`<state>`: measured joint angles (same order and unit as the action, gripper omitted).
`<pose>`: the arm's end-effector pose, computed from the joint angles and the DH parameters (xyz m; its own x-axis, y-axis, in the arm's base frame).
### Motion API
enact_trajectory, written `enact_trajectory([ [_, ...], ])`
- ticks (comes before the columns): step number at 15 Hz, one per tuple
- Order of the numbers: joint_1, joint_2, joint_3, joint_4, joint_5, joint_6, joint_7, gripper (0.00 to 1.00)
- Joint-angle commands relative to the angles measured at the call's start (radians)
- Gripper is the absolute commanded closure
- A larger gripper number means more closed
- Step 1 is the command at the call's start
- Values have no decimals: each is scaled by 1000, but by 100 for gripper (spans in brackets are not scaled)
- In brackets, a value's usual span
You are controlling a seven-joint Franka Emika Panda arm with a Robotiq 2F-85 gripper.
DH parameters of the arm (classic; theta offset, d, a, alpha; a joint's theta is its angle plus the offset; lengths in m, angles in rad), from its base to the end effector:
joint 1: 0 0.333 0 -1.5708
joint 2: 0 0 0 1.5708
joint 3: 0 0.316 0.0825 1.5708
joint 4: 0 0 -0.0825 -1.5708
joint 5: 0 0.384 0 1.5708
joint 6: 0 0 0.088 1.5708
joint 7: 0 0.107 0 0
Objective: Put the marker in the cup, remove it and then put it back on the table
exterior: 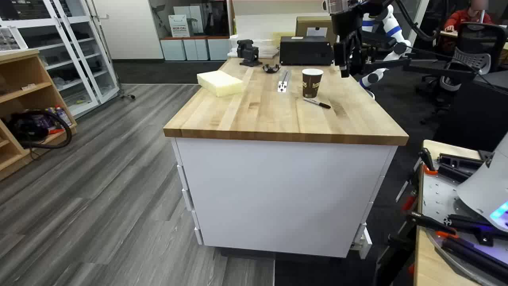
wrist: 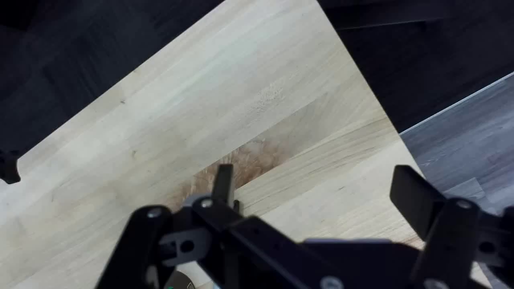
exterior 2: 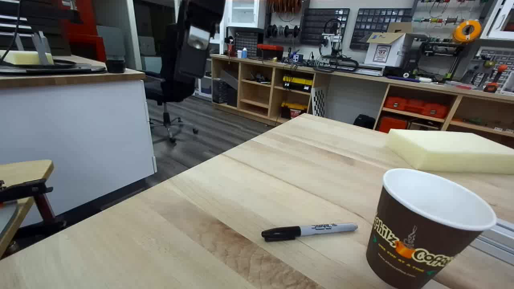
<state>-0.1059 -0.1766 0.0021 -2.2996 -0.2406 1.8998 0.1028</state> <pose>0.4549 -0.0648 0.4054 0.9703 -0.1244 -0.2072 -0.0763 -0.9712 0.2257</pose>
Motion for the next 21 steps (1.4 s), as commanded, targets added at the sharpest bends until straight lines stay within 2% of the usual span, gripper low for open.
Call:
enact_trajectory([
  [1, 16, 0, -15, 1, -2, -2, 2, 0],
  [11, 14, 2, -18, -6, 1, 15, 1, 0],
  [21, -19, 68, -79, -100, -141, 448, 21, 0],
])
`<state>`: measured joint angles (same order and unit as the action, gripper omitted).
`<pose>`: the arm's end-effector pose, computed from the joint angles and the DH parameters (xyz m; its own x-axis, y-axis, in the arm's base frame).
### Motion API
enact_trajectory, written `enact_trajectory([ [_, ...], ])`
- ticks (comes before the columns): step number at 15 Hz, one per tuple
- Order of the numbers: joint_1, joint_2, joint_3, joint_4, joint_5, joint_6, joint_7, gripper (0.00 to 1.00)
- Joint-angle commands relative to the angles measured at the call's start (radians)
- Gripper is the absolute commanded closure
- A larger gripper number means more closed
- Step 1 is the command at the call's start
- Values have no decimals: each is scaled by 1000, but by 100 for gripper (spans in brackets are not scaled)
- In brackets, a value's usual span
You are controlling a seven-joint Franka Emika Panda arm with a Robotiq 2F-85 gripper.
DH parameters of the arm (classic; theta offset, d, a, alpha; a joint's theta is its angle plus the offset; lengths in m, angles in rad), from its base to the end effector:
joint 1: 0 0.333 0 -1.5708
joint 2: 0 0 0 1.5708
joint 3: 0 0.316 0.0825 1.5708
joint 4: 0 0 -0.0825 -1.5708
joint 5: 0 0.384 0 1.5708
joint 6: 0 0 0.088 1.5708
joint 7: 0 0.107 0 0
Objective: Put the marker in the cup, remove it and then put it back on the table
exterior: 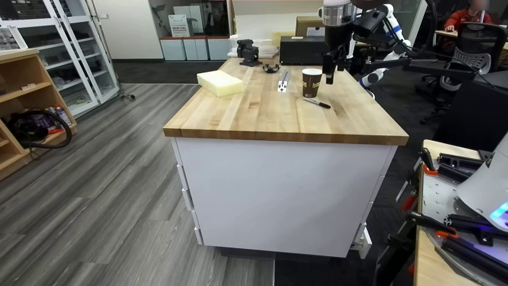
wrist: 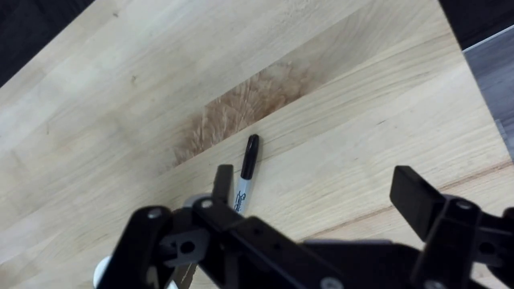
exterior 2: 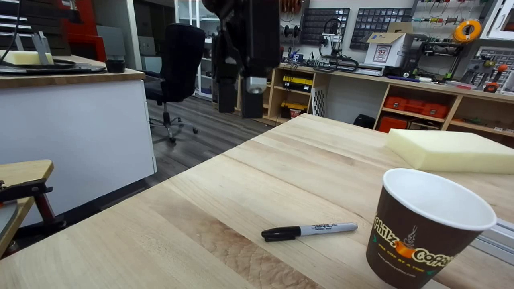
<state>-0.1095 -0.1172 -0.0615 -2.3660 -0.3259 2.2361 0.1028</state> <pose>0.4747 -0.0918 0.3728 0.9974 -0.0709 -0.0117 -0.0659 -0.9673 0.2450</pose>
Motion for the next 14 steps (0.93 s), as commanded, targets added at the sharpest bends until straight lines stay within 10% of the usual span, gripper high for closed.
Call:
enact_trajectory([
  [1, -23, 16, -26, -43, -67, 158, 24, 0],
  [8, -81, 83, -113, -107, 0, 533, -26, 0],
  [14, -80, 201, -82, -87, 451, 633, -320, 0],
])
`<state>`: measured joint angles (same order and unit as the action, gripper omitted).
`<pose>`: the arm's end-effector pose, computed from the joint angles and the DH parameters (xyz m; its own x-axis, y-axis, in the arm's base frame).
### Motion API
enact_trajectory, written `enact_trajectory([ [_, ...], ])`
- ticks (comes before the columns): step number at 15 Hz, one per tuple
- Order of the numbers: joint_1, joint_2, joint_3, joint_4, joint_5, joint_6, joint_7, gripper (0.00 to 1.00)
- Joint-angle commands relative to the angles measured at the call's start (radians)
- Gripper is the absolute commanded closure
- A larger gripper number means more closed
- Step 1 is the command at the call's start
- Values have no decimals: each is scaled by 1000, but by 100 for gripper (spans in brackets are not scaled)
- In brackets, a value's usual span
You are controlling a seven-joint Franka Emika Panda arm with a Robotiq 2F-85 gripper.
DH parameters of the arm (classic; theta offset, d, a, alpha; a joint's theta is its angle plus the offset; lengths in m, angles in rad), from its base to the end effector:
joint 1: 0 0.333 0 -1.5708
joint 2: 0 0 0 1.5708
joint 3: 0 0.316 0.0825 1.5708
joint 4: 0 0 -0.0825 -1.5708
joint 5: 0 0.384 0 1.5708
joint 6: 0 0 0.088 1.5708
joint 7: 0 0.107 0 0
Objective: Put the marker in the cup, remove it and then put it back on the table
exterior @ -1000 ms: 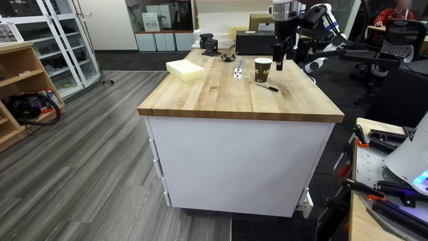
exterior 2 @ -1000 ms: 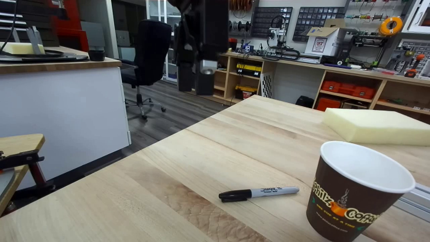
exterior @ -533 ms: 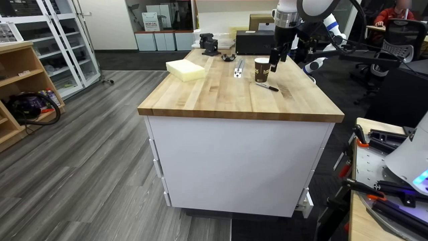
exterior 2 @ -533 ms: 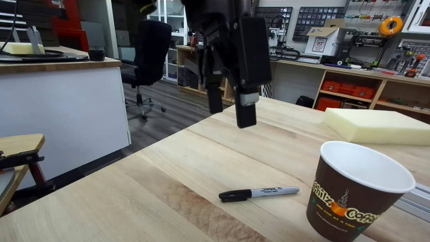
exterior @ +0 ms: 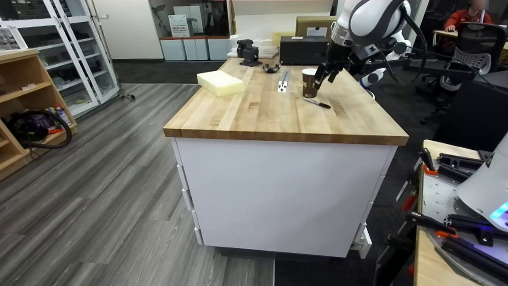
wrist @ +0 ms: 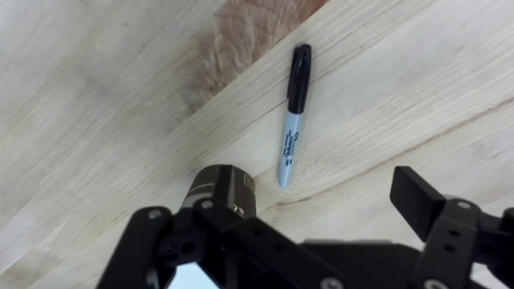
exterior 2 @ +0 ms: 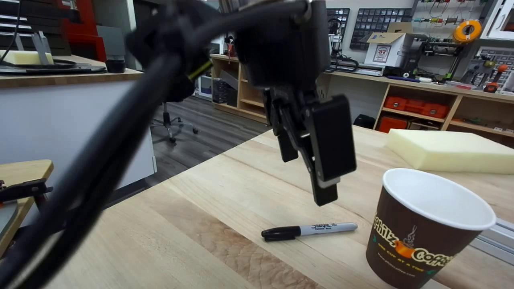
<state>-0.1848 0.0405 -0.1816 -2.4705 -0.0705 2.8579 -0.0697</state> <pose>0.4750 -0.1782 0.3134 0.9201 -0.2036 0.3345 -0.2405 -0.9679 0.0723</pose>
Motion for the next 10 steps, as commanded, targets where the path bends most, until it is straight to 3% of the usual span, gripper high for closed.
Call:
enact_trajectory([
  [1, -11, 62, 49, 32, 267, -2, -205, 0],
  [4, -25, 105, 63, 68, 365, -36, -295, 0],
  [10, -31, 173, 0, 114, 164, -147, -190, 0],
])
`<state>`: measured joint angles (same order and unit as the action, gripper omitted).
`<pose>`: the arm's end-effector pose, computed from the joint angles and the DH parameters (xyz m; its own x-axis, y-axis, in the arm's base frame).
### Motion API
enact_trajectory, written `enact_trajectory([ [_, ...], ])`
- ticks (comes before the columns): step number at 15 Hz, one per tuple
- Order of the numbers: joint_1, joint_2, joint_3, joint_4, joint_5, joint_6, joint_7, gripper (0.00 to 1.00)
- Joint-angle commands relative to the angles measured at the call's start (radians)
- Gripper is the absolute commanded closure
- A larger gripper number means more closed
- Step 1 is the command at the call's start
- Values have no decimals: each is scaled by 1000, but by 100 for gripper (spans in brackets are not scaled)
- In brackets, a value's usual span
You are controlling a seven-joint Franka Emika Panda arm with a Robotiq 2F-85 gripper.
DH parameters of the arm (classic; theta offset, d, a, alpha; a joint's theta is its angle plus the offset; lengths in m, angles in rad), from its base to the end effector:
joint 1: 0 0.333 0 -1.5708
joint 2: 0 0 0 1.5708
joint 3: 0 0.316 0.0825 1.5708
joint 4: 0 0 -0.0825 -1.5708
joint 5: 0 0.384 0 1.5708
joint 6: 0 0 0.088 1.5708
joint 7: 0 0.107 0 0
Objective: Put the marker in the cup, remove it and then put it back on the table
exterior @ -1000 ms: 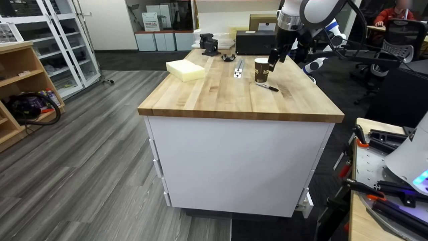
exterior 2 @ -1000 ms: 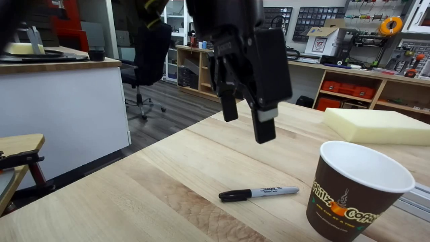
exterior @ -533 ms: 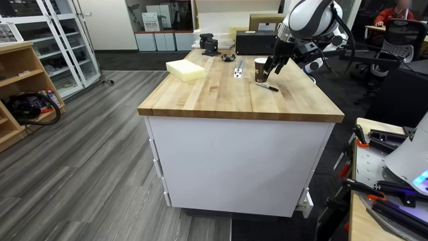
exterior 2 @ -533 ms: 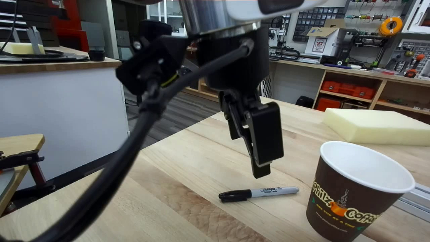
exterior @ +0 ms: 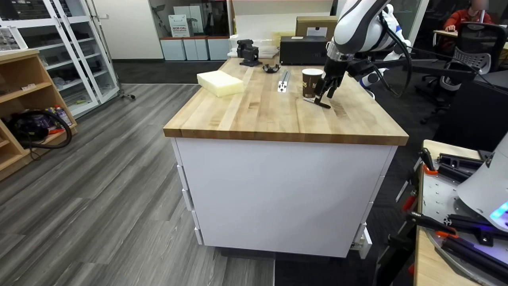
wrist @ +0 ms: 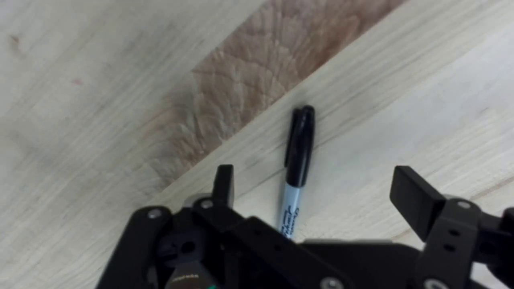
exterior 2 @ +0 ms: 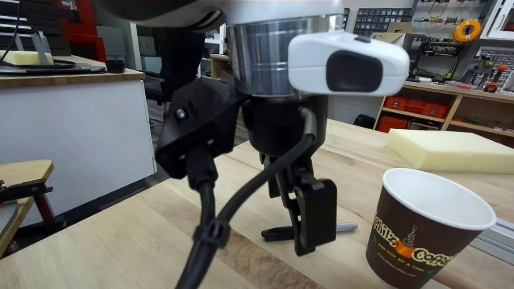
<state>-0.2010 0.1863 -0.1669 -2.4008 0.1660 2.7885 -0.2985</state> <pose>0.4815 -0.1945 0.2592 0.9560 -0.2066 0.2083 -0.2121 -0.9772 0.0045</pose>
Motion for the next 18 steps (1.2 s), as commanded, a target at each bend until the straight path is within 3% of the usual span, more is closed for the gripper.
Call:
enact_trajectory([
  [1, -22, 33, -14, 51, -78, -92, 28, 0],
  [2, -30, 35, -11, 56, -78, -102, 18, 25],
  [4, -36, 38, -11, 64, -91, -119, 19, 33],
  [13, -49, 35, -12, 82, -102, -150, 13, 93],
  [15, -48, 33, -15, 83, -110, -159, 17, 100],
  [18, -43, 22, -19, 84, -130, -191, 22, 96],
])
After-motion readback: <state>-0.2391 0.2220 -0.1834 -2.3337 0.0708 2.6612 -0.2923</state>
